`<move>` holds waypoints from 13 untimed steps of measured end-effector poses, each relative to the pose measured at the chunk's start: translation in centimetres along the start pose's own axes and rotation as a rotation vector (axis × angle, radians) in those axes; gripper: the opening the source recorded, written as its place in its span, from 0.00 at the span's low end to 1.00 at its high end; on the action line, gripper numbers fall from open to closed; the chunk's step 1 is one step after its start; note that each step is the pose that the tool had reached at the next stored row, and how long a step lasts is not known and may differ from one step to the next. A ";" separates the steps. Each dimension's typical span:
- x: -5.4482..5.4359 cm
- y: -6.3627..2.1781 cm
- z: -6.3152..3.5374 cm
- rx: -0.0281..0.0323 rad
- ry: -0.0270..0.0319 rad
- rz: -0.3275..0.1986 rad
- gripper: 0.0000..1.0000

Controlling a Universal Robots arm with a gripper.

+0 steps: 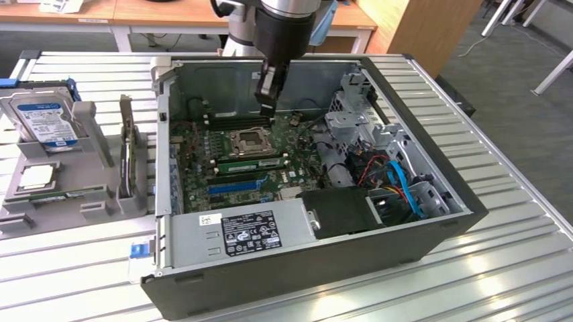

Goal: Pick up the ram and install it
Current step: 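Press down the ram until it locks into place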

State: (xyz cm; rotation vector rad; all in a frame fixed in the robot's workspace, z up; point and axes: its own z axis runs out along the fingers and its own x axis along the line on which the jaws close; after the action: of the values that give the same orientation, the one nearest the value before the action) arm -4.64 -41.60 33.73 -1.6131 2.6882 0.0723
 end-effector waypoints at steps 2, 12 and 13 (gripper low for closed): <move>0.0 0.00 0.00 0.0008 -0.0011 0.028 0.10; 0.0 0.00 0.00 0.0047 -0.0060 0.165 0.10; 0.0 0.00 0.00 0.0051 -0.0065 0.179 0.10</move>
State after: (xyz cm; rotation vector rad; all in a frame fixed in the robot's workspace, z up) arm -4.64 -41.60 33.72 -1.3646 2.8180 0.0711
